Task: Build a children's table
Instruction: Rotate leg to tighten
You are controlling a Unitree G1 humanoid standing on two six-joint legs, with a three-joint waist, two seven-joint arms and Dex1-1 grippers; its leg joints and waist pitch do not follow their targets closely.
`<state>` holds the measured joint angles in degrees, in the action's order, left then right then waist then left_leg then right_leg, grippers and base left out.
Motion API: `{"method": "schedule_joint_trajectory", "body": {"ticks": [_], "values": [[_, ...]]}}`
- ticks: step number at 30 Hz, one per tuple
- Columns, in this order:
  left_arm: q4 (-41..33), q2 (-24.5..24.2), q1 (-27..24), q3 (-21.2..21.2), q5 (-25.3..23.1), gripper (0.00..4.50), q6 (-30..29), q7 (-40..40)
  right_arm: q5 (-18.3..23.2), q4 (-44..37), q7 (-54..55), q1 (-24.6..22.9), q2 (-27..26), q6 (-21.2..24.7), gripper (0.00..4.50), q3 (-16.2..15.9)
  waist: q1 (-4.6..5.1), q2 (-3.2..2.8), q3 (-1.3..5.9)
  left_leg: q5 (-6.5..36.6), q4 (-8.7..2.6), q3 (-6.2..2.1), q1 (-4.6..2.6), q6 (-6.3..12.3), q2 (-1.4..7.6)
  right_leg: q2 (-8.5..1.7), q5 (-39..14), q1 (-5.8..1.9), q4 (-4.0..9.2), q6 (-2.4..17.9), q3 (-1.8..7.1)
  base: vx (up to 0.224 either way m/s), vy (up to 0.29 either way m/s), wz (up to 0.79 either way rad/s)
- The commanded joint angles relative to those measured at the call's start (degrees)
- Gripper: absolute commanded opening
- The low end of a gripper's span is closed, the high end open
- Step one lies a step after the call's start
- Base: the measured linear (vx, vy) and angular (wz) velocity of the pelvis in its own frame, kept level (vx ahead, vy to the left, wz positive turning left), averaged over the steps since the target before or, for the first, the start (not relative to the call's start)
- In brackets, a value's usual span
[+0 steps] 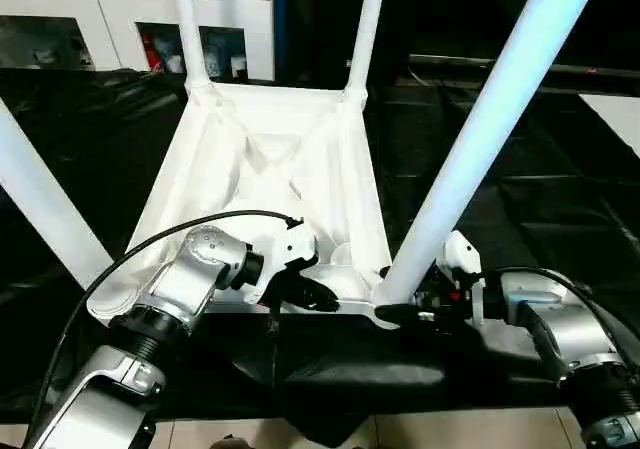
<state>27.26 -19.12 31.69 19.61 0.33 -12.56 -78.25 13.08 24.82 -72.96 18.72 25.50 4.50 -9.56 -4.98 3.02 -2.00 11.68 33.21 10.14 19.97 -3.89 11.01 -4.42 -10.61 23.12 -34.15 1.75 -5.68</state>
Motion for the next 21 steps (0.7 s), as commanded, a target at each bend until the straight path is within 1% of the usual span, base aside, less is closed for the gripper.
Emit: {"method": "schedule_joint_trajectory", "body": {"ticks": [1,3,4,6,7,8,9,10,11,12,13,14,15,16,17,18,19,20,21], "values": [[-0.36,1.42,-0.44,-0.05,2.36,0.00,0.16,0.84,0.51,-1.88,-0.62,-0.46,-0.57,0.80,2.74,-1.06,0.07,0.64,2.69,7.16,-3.59,-0.57,0.08,4.42,2.75,-4.64,-14.95,-3.27,4.18,9.51,3.48,0.000,0.000,0.00],[0.49,2.25,-0.10,-0.40,1.66,0.00,0.64,3.02,0.84,-2.19,-0.13,-0.91,-1.25,1.68,2.68,-1.34,0.07,0.86,2.76,6.31,-3.47,-0.50,0.14,4.87,2.67,-4.64,-13.59,-3.37,4.04,9.72,3.48,0.000,0.000,0.00],[1.08,2.75,0.11,-0.57,1.13,0.00,1.14,4.56,0.60,-1.79,0.93,-1.14,-1.84,1.74,2.64,-1.36,0.03,0.80,2.78,5.88,-3.39,-0.47,0.20,5.12,2.62,-4.61,-13.02,-3.38,3.99,9.84,3.47,0.000,0.000,0.00],[1.20,2.86,0.15,-0.61,0.99,0.00,1.24,4.92,0.51,-1.68,1.21,-1.20,-1.98,1.75,2.57,-1.34,0.01,0.82,2.67,6.16,-3.47,-0.50,0.17,5.06,2.60,-4.60,-13.91,-3.33,4.14,9.52,3.39,0.000,0.000,0.00],[2.38,3.85,0.64,-1.10,0.02,0.00,1.93,8.15,-0.68,-0.13,4.49,-1.21,-3.27,1.29,2.47,-1.01,0.01,0.74,2.63,6.79,-3.47,-0.48,0.13,4.83,2.55,-4.63,-15.56,-3.28,4.35,9.02,3.38,0.000,0.000,0.00],[3.57,4.85,1.15,-1.56,-0.81,0.00,2.52,11.23,-2.43,2.10,8.97,-0.77,-4.74,-0.18,2.46,-0.52,0.10,0.62,2.49,7.48,-3.57,-0.55,0.08,4.14,2.58,-4.69,-17.54,-3.05,4.64,8.35,3.38,0.000,0.000,0.00],[4.32,5.51,1.48,-1.88,-1.33,0.00,2.86,13.18,-3.63,3.56,12.00,-0.44,-5.70,-1.18,2.46,-0.16,0.23,0.70,2.39,8.36,-3.61,-0.48,0.01,3.85,2.42,-4.57,-19.19,-2.97,4.96,7.85,3.28,0.000,0.000,0.00],[6.07,7.07,2.31,-2.45,-2.42,0.00,3.16,17.67,-5.52,6.65,18.97,0.49,-8.00,-2.17,2.45,0.80,0.42,0.69,2.25,9.74,-3.79,-0.61,-0.04,2.83,2.43,-4.68,-22.74,-2.82,5.31,6.84,3.18,0.000,0.000,0.00],[7.21,8.25,2.90,-2.60,-3.27,0.00,3.04,20.78,-6.49,9.00,24.88,1.43,-9.86,-1.20,2.44,1.76,0.84,0.69,2.05,11.91,-3.93,-0.75,-0.19,1.74,2.19,-4.59,-27.24,-2.75,5.80,5.47,2.94,0.000,0.000,0.00],[7.80,9.13,3.20,-2.60,-3.77,0.00,2.86,22.64,-7.22,10.51,28.95,2.06,-11.11,-1.03,2.44,2.33,1.12,0.74,1.91,13.09,-3.95,-0.86,-0.29,1.34,2.07,-4.62,-30.10,-2.65,6.12,4.57,2.79,0.000,0.000,0.00],[8.42,10.45,3.56,-2.56,-4.28,0.00,2.55,24.91,-7.94,12.46,34.55,2.98,-12.85,-0.87,2.44,3.27,1.56,0.65,2.04,14.15,-3.95,-1.15,-0.22,0.49,1.96,-4.84,-33.57,-2.86,6.52,2.93,2.56,-0.054,0.009,-0.08],[8.42,10.45,3.56,-2.56,-4.28,0.00,2.55,24.91,-7.94,12.46,34.55,2.98,-12.85,-0.87,2.43,3.27,2.03,0.73,1.94,15.15,-3.99,-1.31,-0.26,0.19,1.91,-4.80,-35.54,-2.71,6.91,1.84,2.38,0.000,0.000,0.00],[8.87,12.42,3.84,-2.35,-4.71,0.00,2.02,27.43,-8.34,14.59,41.54,4.13,-15.25,-0.45,2.43,4.68,2.11,0.78,1.96,15.54,-3.93,-1.31,-0.23,0.36,1.79,-4.81,-36.43,-2.67,7.13,1.24,2.37,0.000,0.000,0.00],[8.95,13.76,3.92,-2.04,-4.98,0.00,1.73,28.74,-8.36,15.86,45.59,4.90,-16.73,0.01,2.43,5.53,2.47,0.60,1.92,16.49,-3.92,-1.27,-0.66,0.54,1.82,-4.74,-36.82,-2.11,7.48,1.13,2.39,0.000,0.000,0.00],[8.84,15.57,3.84,-1.29,-5.11,0.00,1.68,29.33,-9.34,16.59,50.85,5.93,-18.95,0.62,2.43,5.72,2.53,0.52,1.93,16.85,-3.89,-1.34,-0.79,0.61,1.75,-4.75,-36.98,-2.11,7.53,1.16,2.28,0.000,0.000,0.00],[8.84,15.57,3.84,-1.29,-5.11,0.00,1.68,29.33,-9.34,16.59,50.85,5.93,-18.95,0.62,2.43,5.72,2.73,0.41,1.95,17.15,-4.01,-1.39,-0.74,0.63,1.82,-4.82,-36.75,-2.07,7.50,1.41,2.37,0.000,0.000,0.00],[8.84,15.57,3.84,-1.29,-5.11,0.00,1.68,29.33,-9.34,16.59,50.85,5.93,-18.95,0.62,2.43,5.72,2.85,0.45,2.18,16.83,-4.20,-1.52,-0.57,0.72,1.96,-4.77,-34.90,-2.51,7.30,1.55,2.29,0.000,0.000,0.00],[8.69,16.09,3.73,-0.95,-5.04,0.00,1.77,28.94,-9.82,16.18,51.70,6.08,-19.46,0.86,2.43,5.46,3.02,0.32,2.09,17.18,-4.42,-1.45,-0.53,1.32,2.10,-4.65,-33.32,-2.43,7.26,1.96,2.38,0.000,0.000,0.00],[8.69,16.53,3.72,-0.67,-5.08,0.00,2.09,28.48,-9.94,16.01,51.13,6.24,-19.99,0.49,2.43,5.19,2.93,0.27,2.11,17.49,-4.40,-1.41,-0.76,1.50,2.14,-4.69,-32.89,-2.30,7.31,2.20,2.45,0.000,0.000,0.00]]}}
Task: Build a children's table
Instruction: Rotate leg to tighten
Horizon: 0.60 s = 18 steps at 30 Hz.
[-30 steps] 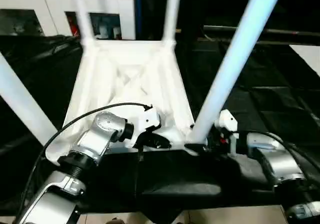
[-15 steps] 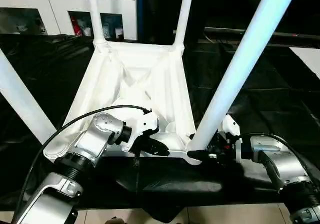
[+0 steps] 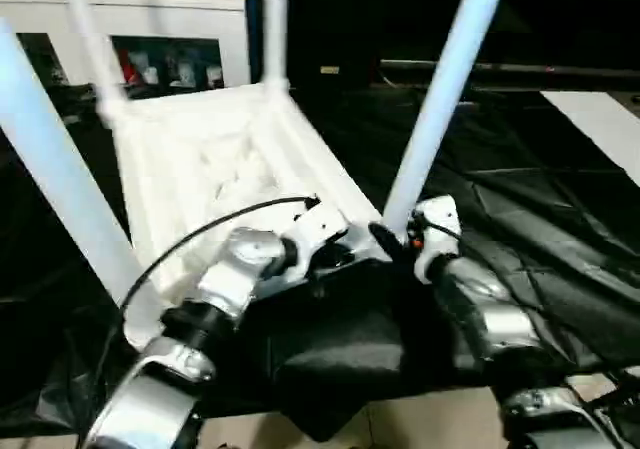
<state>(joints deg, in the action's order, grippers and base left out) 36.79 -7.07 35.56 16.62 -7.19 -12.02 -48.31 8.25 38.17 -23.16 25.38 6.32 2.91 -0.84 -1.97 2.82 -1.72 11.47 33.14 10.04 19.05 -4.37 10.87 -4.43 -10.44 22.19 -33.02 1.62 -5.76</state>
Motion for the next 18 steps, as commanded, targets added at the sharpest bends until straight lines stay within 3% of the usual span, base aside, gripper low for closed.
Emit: {"method": "schedule_joint_trajectory", "body": {"ticks": [1,2,5,7,8,10,12,14,16,18], "values": [[-0.79,4.73,-0.14,2.50,2.42,0.00,1.84,-1.83,-5.16,2.53,0.69,-0.33,-1.14,1.61,2.43,-3.75,-0.06,0.15,1.76,18.34,-4.35,-1.26,0.06,2.17,2.28,-4.71,-32.81,-1.14,6.18,2.80,2.66,0.000,0.000,0.00],[-0.62,4.96,-0.04,2.76,2.39,0.00,2.51,-2.65,-5.05,2.27,-1.20,-0.20,-1.63,0.27,2.99,-4.13,-0.04,0.32,1.92,18.13,-4.36,-1.24,0.14,2.33,2.34,-4.75,-31.44,-1.37,6.03,3.31,2.81,0.000,0.000,0.00],[-0.33,4.30,0.18,2.78,2.66,0.00,3.51,-4.37,-3.56,1.75,-5.11,0.08,-1.59,-1.26,3.13,-4.10,-0.33,0.34,2.05,15.60,-4.34,-1.01,0.40,3.25,2.36,-4.86,-27.74,-1.62,5.53,4.95,3.19,0.000,0.000,0.00],[-0.71,3.21,0.01,2.76,3.04,0.00,3.76,-5.98,-2.39,1.16,-8.81,0.07,-0.22,-2.10,3.49,-4.10,-0.54,0.36,2.13,14.37,-4.23,-0.85,0.38,3.83,2.45,-4.83,-25.21,-1.80,5.20,6.09,3.34,0.000,0.000,0.00],[-0.99,2.47,-0.12,2.77,3.29,0.00,3.92,-7.10,-1.64,0.77,-11.39,0.06,0.75,-2.77,3.49,-4.15,-0.61,0.38,2.19,13.65,-4.24,-0.79,0.42,4.02,2.49,-4.79,-23.88,-1.84,5.00,6.52,3.41,0.000,0.000,0.00],[-4.28,-1.62,-1.80,3.38,6.10,0.00,4.70,-16.98,-0.97,-2.75,-24.69,-1.52,7.51,-4.67,3.49,-7.45,-1.23,0.40,2.40,11.34,-3.91,-0.49,0.33,5.41,2.48,-4.70,-18.74,-2.20,4.46,8.70,3.43,0.000,0.000,0.00],[-5.46,-2.88,-2.34,3.60,7.06,0.00,4.43,-20.02,-0.88,-3.80,-28.16,-2.12,9.51,-5.03,3.49,-8.34,-1.62,0.42,2.61,8.35,-3.86,-0.42,0.88,6.93,2.71,-4.70,-13.56,-2.65,3.58,9.85,3.60,0.057,-0.028,0.04],[-6.50,-4.16,-2.67,3.70,7.84,0.00,3.33,-22.37,0.04,-5.25,-31.61,-2.79,11.40,-4.63,3.49,-8.80,-1.94,0.23,2.86,4.72,-3.63,-0.29,0.83,8.00,2.63,-4.56,-6.60,-2.78,2.64,11.92,3.64,0.028,-0.015,0.01],[-7.22,-6.01,-2.86,3.59,8.30,0.00,2.17,-24.81,1.98,-7.79,-37.17,-3.84,14.07,-3.58,3.49,-8.99,-2.24,0.46,3.24,1.28,-3.18,-0.37,1.03,9.32,2.63,-4.37,-0.41,-3.12,1.64,13.47,3.65,0.000,0.000,0.00],[-7.22,-6.01,-2.86,3.59,8.30,0.00,2.17,-24.81,1.98,-7.79,-37.17,-3.84,14.07,-3.58,3.49,-8.99,-2.27,0.40,3.14,-0.55,-2.88,-0.29,1.19,10.75,2.68,-4.36,2.58,-2.73,1.33,14.83,3.56,0.000,0.000,0.00]]}}
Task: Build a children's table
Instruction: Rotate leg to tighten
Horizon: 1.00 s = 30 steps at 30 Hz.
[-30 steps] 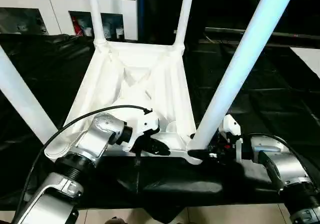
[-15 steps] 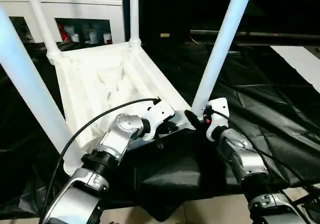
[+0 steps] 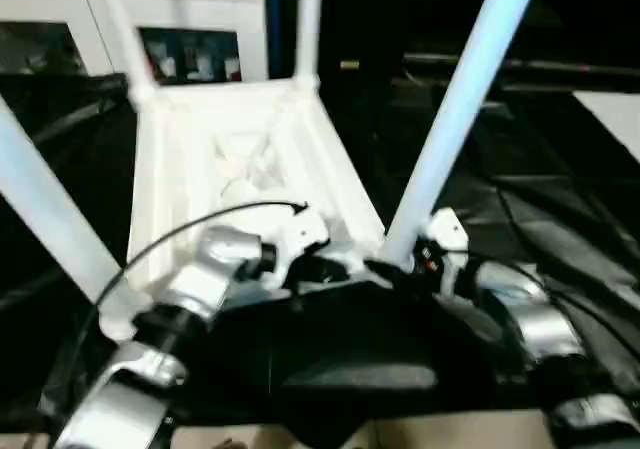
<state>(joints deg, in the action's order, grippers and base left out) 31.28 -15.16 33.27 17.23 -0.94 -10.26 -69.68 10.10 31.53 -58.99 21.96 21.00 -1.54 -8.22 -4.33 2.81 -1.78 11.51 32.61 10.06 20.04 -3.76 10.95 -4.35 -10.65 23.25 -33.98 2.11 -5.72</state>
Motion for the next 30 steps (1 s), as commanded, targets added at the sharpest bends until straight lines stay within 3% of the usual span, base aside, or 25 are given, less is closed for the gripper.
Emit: {"method": "schedule_joint_trajectory", "body": {"ticks": [1,2,5,8,10,13,15,18,20,21,22,23,24,26,28,30], "values": [[-2.42,-0.16,-0.81,2.97,2.59,0.00,-0.89,-6.71,1.53,-2.30,-6.57,-0.67,1.48,1.78,3.49,-1.03,0.04,0.43,2.91,1.33,-2.43,-0.29,0.24,9.86,2.63,-4.54,-0.18,-3.77,2.70,14.30,3.44,0.000,0.000,0.00],[-2.42,-0.16,-0.81,2.97,2.59,0.00,-0.89,-6.71,1.53,-2.30,-6.57,-0.67,1.48,1.78,3.49,-1.03,-0.16,0.44,2.80,3.63,-2.55,-0.29,0.22,9.07,2.61,-4.58,-4.45,-3.94,3.09,13.53,3.36,0.000,0.000,0.00],[-3.29,-1.99,-1.07,2.89,3.29,0.00,-2.22,-9.45,2.51,-2.85,-10.61,-0.94,2.99,2.13,3.34,-1.05,-0.69,0.18,2.58,6.55,-2.86,-0.26,-0.15,6.28,2.97,-4.54,-10.51,-3.58,3.70,11.75,3.37,0.000,0.000,0.00],[-3.68,-3.08,-1.25,2.78,3.65,0.00,-2.43,-10.62,3.19,-3.47,-12.20,-1.43,3.55,2.37,3.13,-1.48,-0.91,0.04,2.58,7.45,-2.99,-0.30,-0.21,5.08,3.04,-4.44,-10.53,-3.53,3.66,11.47,3.44,0.000,0.000,0.00],[-3.45,-3.27,-1.27,2.49,3.56,0.00,-1.98,-10.32,3.79,-4.63,-12.45,-2.12,3.48,3.12,2.80,-1.75,-0.85,0.07,2.68,6.83,-2.96,-0.42,-0.10,4.80,2.99,-4.42,-9.03,-3.67,3.44,11.60,3.42,0.000,0.000,0.00],[-3.39,-3.19,-1.34,2.25,3.42,0.00,-1.78,-9.70,4.29,-5.70,-12.33,-2.74,3.17,4.10,2.69,-1.85,-0.77,0.11,2.75,6.27,-2.88,-0.42,-0.07,4.82,2.83,-4.45,-7.70,-3.76,3.35,11.81,3.44,0.000,0.000,0.00],[-1.62,-2.04,-0.82,1.72,1.94,0.00,-0.14,-5.40,3.62,-5.41,-9.64,-3.00,1.67,5.10,2.52,-1.61,-0.80,0.12,2.74,6.23,-2.85,-0.42,0.03,4.72,2.74,-4.52,-8.25,-3.76,3.42,11.54,3.44,0.000,0.000,0.00],[-0.63,-1.24,-0.43,1.21,1.23,0.00,0.59,-2.21,2.57,-4.46,-7.23,-2.97,0.50,5.50,2.36,-1.29,-0.67,0.16,2.55,8.03,-3.01,-0.53,0.01,3.77,2.65,-4.62,-13.15,-3.64,4.02,9.89,3.38,0.000,0.000,0.00],[2.83,2.55,1.13,-0.55,-1.34,0.00,1.01,9.99,-2.97,2.60,10.37,-1.27,-3.95,4.71,2.23,0.66,-0.21,-0.24,2.15,10.65,-3.36,-0.59,-0.33,1.79,2.61,-4.46,-18.64,-3.05,4.86,8.27,3.25,0.000,0.000,0.00],[3.13,3.00,1.27,-0.71,-1.60,0.00,0.78,11.30,-3.38,3.37,12.56,-1.03,-4.48,4.91,2.15,0.99,0.02,-0.14,2.04,11.84,-3.53,-0.81,-0.37,0.86,2.58,-4.54,-21.30,-3.13,4.99,7.61,3.10,0.000,0.000,0.00],[3.34,3.69,1.35,-0.74,-1.90,0.00,0.61,12.66,-3.50,4.01,15.07,-0.86,-5.28,5.07,2.10,1.61,0.44,0.04,2.03,13.78,-3.53,-0.97,-0.17,-0.15,2.21,-4.58,-26.87,-3.49,5.47,5.50,2.79,-0.053,0.007,-0.07],[3.42,4.10,1.37,-0.71,-2.04,0.00,0.52,13.32,-3.49,4.26,16.42,-0.81,-5.74,5.18,2.10,1.99,0.47,0.16,2.07,14.32,-3.41,-0.95,-0.33,-0.09,2.14,-4.75,-28.82,-3.38,5.88,4.50,2.81,0.000,0.000,0.00],[3.53,5.29,1.41,-0.64,-2.38,0.00,0.02,15.17,-3.20,4.83,20.57,-0.59,-7.23,5.92,2.06,3.29,0.49,-0.06,1.90,15.42,-3.29,-0.89,-0.88,0.59,2.06,-4.81,-31.59,-2.68,6.55,3.43,2.94,0.000,0.000,0.00],[3.52,7.41,1.41,-0.45,-2.84,0.00,-0.81,18.07,-2.82,6.03,27.22,0.02,-9.80,6.97,2.01,5.15,1.10,-0.07,1.57,18.01,-3.45,-1.14,-0.94,0.61,1.92,-4.55,-35.74,-2.47,7.20,1.67,2.49,0.000,0.000,0.00],[3.43,9.33,1.39,-0.03,-3.15,0.00,-1.16,20.03,-3.10,6.76,31.14,0.58,-11.93,7.78,2.01,5.66,1.22,-0.27,1.90,18.48,-3.50,-1.34,-1.30,0.23,2.13,-4.79,-35.16,-2.33,7.32,1.85,2.51,0.000,0.000,0.00],[3.18,11.88,1.16,0.53,-3.21,0.00,-0.83,21.43,-5.03,7.43,33.54,1.11,-14.37,7.02,2.01,4.57,1.79,-0.34,1.95,18.81,-4.06,-1.67,-0.64,-0.02,2.40,-4.59,-31.72,-2.87,6.84,2.38,2.35,0.000,0.000,0.00]]}}
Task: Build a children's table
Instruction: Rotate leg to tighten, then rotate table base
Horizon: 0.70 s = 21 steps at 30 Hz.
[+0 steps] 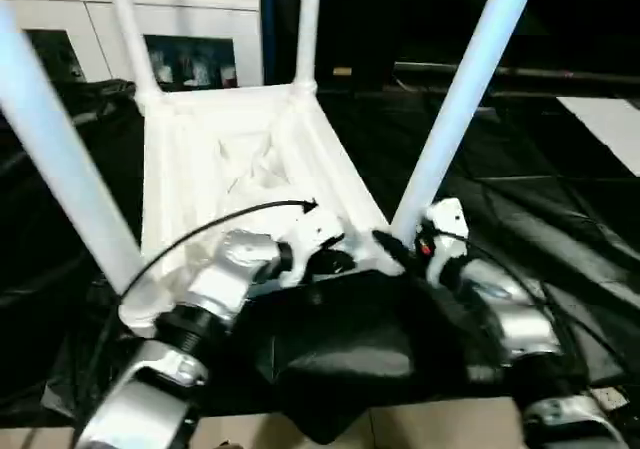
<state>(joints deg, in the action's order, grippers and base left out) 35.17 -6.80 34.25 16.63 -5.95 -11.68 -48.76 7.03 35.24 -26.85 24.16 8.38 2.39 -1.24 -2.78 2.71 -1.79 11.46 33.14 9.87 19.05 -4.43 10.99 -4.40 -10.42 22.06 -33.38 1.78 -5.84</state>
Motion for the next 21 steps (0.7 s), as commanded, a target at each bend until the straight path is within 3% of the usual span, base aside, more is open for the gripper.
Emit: {"method": "schedule_joint_trajectory", "body": {"ticks": [1,2,7,11,15,17,21], "values": [[-1.57,4.48,-0.28,1.98,1.87,0.00,0.84,-0.33,-2.24,2.17,-2.44,-1.94,-2.82,1.37,2.35,-4.44,0.28,-0.27,2.01,19.02,-4.58,-1.41,0.25,0.87,2.38,-4.61,-31.23,-1.68,6.28,2.96,2.55,0.000,0.000,0.00],[-1.61,4.60,-0.35,2.29,1.72,0.00,1.31,-0.49,-2.43,1.79,-2.76,-2.15,-3.12,0.80,2.55,-4.80,0.20,-0.26,2.08,18.57,-4.59,-1.29,0.07,1.52,2.47,-4.74,-29.33,-1.59,6.23,3.63,2.83,0.000,0.000,0.00],[-2.92,3.33,-1.42,3.66,1.88,0.00,3.54,-3.35,-1.75,0.99,-4.94,-2.48,-2.48,-1.27,3.04,-5.30,0.06,-0.03,2.17,15.35,-4.55,-0.94,0.49,3.22,2.44,-4.79,-24.44,-1.91,5.47,6.00,3.41,0.000,0.000,0.00],[-4.08,1.99,-2.03,3.10,2.12,0.00,4.07,-4.60,-0.44,0.21,-12.48,-2.51,1.50,-2.81,3.04,-5.13,-0.26,0.15,2.26,13.45,-4.33,-0.70,0.67,4.46,2.45,-4.78,-23.00,-2.17,5.26,6.67,3.44,0.000,0.000,0.00],[-5.19,0.34,-2.92,2.49,2.61,0.00,5.57,-6.46,3.22,-5.68,-25.90,-5.47,9.17,-4.27,3.04,-4.43,-1.19,0.24,2.48,9.45,-4.08,-0.41,0.64,6.41,2.71,-4.57,-15.38,-2.47,4.42,8.98,3.54,0.000,0.000,0.00],[-6.09,-0.35,-3.50,1.68,3.47,0.00,6.29,-7.19,5.91,-8.59,-32.22,-7.58,14.37,-2.94,3.04,-2.76,-2.11,0.45,2.70,7.21,-3.71,-0.32,0.69,8.02,2.76,-4.55,-10.31,-2.89,3.73,10.19,3.57,0.000,0.000,0.00],[-8.32,-1.13,-4.61,0.83,4.58,0.00,6.19,-7.82,7.15,-9.10,-36.82,-9.64,19.40,-3.39,3.04,-0.66,-2.27,0.46,2.82,5.64,-3.55,-0.33,0.81,8.77,2.90,-4.66,-7.94,-2.89,3.38,11.69,3.46,0.000,0.000,0.00]]}}
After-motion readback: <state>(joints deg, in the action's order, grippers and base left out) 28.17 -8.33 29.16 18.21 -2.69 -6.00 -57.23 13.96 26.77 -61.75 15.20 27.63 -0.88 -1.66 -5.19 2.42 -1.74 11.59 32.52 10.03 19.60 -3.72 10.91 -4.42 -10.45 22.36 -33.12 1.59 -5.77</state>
